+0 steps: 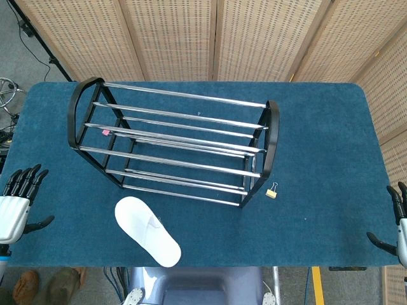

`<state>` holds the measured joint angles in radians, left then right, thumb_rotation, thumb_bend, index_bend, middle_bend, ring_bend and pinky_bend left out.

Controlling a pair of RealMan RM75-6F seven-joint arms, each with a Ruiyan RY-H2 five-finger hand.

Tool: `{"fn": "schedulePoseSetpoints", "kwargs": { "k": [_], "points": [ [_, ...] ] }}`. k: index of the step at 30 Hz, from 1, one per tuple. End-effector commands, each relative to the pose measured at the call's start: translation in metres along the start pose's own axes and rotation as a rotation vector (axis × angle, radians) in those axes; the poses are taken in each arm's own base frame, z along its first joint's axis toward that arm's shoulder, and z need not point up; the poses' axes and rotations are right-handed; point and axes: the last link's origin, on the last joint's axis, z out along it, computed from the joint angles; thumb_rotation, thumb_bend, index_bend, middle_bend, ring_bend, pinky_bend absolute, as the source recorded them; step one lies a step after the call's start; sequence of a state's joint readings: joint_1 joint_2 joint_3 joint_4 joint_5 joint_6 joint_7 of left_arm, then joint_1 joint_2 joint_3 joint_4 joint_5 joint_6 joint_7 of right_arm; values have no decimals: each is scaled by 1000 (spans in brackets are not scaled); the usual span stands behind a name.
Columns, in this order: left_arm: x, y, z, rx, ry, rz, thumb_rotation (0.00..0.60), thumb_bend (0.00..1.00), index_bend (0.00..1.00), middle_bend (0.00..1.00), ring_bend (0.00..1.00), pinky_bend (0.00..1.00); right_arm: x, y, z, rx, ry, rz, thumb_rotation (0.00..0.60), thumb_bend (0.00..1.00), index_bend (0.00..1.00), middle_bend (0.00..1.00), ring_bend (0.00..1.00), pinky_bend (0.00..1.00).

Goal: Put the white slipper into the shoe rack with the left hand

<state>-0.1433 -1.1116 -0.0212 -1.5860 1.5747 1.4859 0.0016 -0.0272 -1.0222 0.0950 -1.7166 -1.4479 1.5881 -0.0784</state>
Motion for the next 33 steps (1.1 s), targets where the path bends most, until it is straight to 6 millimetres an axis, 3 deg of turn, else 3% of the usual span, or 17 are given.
{"fn": "schedulePoseSetpoints", "kwargs": {
  "k": [1,6,12,13,23,33],
  "points": [
    [0,0,0,4,-3,2,600,0,0,0,0,0,0,0,-1,0,1,1,600,0,0,0,0,0],
    [-2,4,-3,-34,-18,-4,600,0,0,0,0,0,3,0,-2,2,6,12,600,0,0,0,0,0],
    [0,26,-13,-248,-58,-46,600,0,0,0,0,0,3,0,-1,2,5,17,600,0,0,0,0,0],
    [-4,42,-15,-364,-99,-63,600,0,0,0,0,0,2,0,-1,2,-1,16,600,0,0,0,0,0],
    [-24,106,-19,-794,-201,94,600,0,0,0,0,0,0,-1,0,2,-15,20,600,0,0,0,0,0],
    [-49,165,-12,-931,-382,121,600,0,0,0,0,0,-1,0,1,-4,-23,27,600,0,0,0,0,0]
  ]
}}
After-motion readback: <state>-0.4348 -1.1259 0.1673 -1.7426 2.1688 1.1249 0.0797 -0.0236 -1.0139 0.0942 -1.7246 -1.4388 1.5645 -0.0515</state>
